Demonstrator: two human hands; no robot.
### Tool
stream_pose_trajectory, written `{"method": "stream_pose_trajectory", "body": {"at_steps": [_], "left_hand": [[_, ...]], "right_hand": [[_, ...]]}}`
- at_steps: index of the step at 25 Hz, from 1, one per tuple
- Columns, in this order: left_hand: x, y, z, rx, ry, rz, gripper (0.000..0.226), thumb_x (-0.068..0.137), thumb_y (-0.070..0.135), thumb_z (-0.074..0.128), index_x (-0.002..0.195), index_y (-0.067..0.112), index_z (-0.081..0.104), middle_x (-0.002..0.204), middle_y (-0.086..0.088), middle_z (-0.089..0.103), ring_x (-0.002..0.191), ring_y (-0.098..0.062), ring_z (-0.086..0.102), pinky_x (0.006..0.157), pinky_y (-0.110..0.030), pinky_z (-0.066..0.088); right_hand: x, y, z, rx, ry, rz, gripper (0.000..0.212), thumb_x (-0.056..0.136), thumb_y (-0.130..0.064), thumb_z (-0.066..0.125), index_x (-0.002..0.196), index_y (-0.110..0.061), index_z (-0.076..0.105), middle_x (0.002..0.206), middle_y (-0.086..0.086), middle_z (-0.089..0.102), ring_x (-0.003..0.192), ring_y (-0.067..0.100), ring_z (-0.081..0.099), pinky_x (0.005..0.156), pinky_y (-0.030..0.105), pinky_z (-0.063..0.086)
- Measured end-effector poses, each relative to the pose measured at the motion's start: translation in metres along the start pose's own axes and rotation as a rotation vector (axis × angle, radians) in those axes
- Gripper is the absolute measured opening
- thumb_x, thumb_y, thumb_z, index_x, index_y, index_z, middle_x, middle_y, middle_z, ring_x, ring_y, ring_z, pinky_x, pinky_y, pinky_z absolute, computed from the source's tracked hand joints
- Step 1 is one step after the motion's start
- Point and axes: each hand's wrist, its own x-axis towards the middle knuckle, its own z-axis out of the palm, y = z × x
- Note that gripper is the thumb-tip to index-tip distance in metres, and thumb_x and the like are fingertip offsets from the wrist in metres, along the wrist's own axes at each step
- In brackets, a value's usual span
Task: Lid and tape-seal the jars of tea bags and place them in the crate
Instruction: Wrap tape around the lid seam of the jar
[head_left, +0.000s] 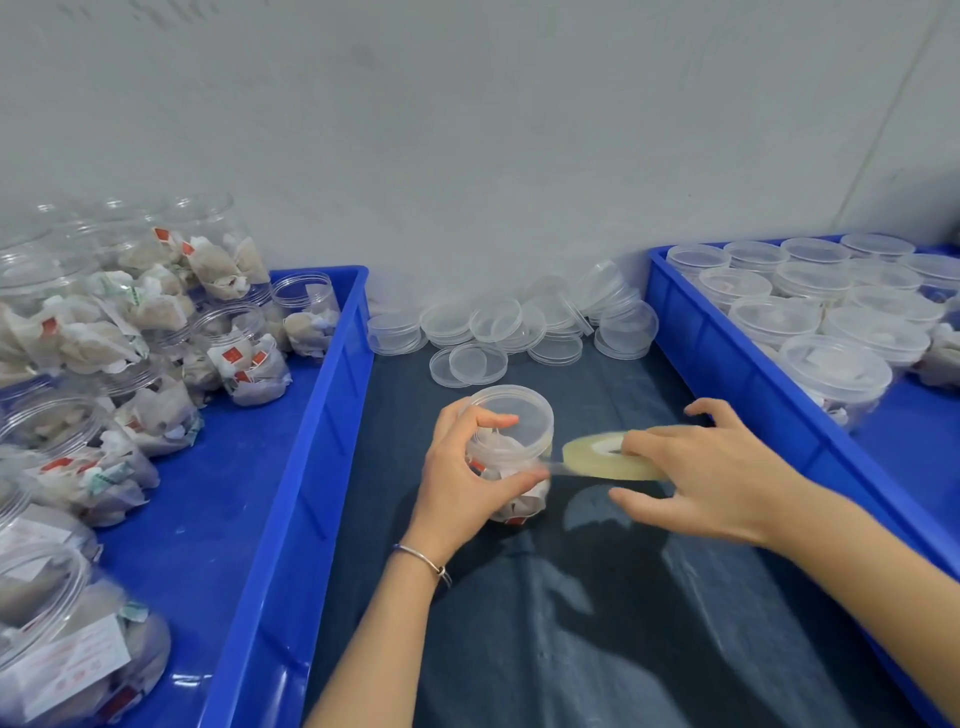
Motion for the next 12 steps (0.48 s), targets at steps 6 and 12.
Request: {"method": "stream_pose_trajectory", "body": {"at_steps": [6, 12], "left_hand": [[0.002, -0.006, -0.002, -0.009, -0.012, -0.014, 0.053, 0.057, 0.021, 0.090, 0.090, 0.049, 0.061, 0.111, 0.027, 0.047, 0.103, 0.008, 0.050, 0.082, -0.024, 0.051], [0.001, -0.004, -0.001, -0.046, -0.014, -0.028, 0.052, 0.058, 0.016, 0.090, 0.089, 0.047, 0.062, 0.115, 0.020, 0.049, 0.107, 0.007, 0.050, 0.085, -0.025, 0.051]], "right_hand": [[-0.005, 0.037, -0.015, -0.161, -0.034, 0.061, 0.047, 0.078, -0.060, 0.007, 0.077, -0.026, 0.039, 0.072, -0.012, 0.042, 0.082, 0.006, 0.040, 0.112, 0.045, 0.014], [0.030, 0.031, -0.001, 0.077, 0.042, 0.203, 0.045, 0.086, -0.067, 0.024, 0.072, -0.025, 0.031, 0.079, -0.012, 0.039, 0.084, 0.006, 0.032, 0.053, 0.028, 0.033]]}}
